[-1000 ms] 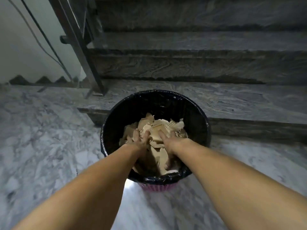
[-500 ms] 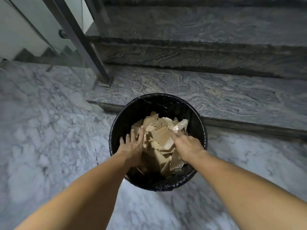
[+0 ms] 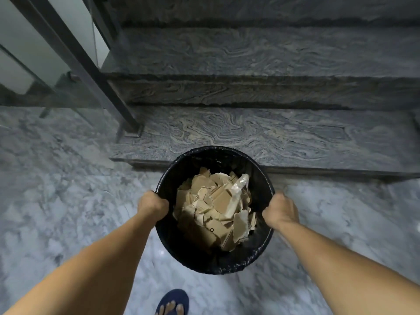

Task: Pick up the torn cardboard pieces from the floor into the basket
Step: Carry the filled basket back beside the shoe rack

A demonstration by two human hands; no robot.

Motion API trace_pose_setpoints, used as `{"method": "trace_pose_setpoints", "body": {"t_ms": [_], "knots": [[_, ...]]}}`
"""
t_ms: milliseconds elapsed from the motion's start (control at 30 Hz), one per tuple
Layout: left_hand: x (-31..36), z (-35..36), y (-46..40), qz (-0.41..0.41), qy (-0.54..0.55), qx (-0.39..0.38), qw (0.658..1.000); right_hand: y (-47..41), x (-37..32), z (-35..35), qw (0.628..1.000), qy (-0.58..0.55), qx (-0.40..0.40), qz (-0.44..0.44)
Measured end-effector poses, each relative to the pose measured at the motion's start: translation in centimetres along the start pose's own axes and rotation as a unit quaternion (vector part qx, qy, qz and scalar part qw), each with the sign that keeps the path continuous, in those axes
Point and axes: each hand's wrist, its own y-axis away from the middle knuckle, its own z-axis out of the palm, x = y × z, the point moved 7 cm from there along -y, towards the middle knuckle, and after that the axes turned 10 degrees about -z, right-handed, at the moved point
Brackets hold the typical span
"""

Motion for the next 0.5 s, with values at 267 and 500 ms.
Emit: {"method": "trace_pose_setpoints", "body": {"t_ms": [267,500], "knots": [[0.5,-2.0,1.7,0.017,0.110,-0.118,0.987,7.7,1.7,-4.9,0.987,-0.079,0.046,0.135],[3.9,-10.2,13.6,0.066,0.130,-0.120,0.982,19.5,2.8,-11.5,0.859,-0.344,0.209,0.316]]}}
